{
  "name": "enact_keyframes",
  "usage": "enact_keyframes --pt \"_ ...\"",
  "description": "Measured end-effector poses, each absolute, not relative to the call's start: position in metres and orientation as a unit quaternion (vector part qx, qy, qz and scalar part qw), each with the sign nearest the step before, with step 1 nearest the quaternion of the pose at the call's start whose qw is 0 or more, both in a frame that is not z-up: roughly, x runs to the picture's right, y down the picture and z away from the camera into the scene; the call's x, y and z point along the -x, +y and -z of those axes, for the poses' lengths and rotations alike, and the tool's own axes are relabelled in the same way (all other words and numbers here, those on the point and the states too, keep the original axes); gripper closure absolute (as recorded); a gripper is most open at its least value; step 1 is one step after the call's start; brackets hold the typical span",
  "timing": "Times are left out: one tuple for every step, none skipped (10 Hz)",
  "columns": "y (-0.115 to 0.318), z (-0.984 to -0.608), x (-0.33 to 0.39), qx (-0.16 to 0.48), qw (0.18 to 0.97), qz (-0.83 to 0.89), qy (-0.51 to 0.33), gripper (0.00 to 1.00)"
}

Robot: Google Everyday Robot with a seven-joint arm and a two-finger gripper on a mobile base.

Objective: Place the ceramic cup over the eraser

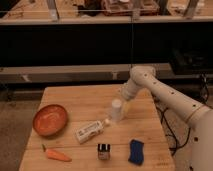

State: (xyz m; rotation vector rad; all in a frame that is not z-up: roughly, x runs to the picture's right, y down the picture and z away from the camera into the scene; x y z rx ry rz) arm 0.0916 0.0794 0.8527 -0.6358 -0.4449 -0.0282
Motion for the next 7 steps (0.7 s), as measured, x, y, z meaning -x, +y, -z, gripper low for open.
enact_keyframes --pt "0.080 -0.853 -0.092 0.311 0.925 0.014 -0.217 0.20" --pt "0.080 -0.852 -0.091 0.310 0.926 0.012 -0.217 0.20" --pt "0.084 -0.850 -0.090 0.310 0.926 0.010 -0.215 0.20" --pt "0.087 -0.848 -0.088 0.311 0.926 0.009 -0.215 0.20" --pt "0.091 -0.847 -0.086 0.311 0.926 0.007 -0.215 0.20" --pt "0.094 -0.846 -0.086 0.312 0.924 0.001 -0.218 0.20" --pt "0.096 -0.846 -0.087 0.314 0.923 -0.005 -0.221 0.20"
